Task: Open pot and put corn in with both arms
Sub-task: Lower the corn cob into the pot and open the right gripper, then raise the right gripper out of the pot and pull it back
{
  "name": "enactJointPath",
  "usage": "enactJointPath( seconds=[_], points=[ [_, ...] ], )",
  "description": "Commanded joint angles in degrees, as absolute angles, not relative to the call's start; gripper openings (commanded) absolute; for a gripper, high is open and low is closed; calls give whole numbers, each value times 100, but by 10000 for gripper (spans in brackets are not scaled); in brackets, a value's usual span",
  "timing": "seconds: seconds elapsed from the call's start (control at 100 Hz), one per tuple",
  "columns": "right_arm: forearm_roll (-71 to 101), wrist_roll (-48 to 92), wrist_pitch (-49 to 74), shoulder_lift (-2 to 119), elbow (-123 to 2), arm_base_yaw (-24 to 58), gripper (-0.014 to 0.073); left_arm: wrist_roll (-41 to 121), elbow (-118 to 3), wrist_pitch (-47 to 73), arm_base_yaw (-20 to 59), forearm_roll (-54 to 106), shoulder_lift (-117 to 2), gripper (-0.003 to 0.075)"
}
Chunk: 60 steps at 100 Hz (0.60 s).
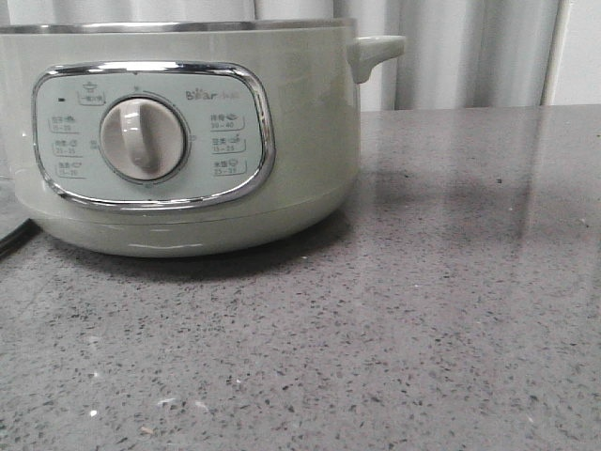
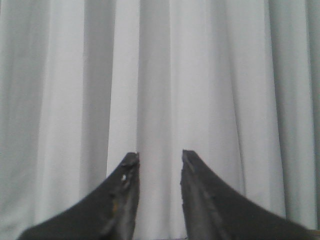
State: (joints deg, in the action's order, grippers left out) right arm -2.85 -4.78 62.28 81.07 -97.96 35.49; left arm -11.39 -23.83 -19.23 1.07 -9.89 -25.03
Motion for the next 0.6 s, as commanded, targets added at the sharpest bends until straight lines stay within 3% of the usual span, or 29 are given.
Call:
enactJointPath(
  seconds=[0.0, 0.05, 0.3, 0.59],
  points=[
    [-371, -407, 5964, 7560, -9714, 3558, -39, -1237, -2595, -1963, 140, -960, -2315, 24],
    [-371, -407, 5881, 7345, -9513, 3558, -47, -1237, -2595, -1742, 140, -960, -2177, -21],
    [-380, -407, 4984, 6050, -7836, 3558, -48, -1237, -2595, -706, 140, -960, -1515, -20],
    [-1046, -1165, 3391, 4187, -5331, 3558, -47, -1237, -2234, -650, 140, -936, -938, -20]
  ],
)
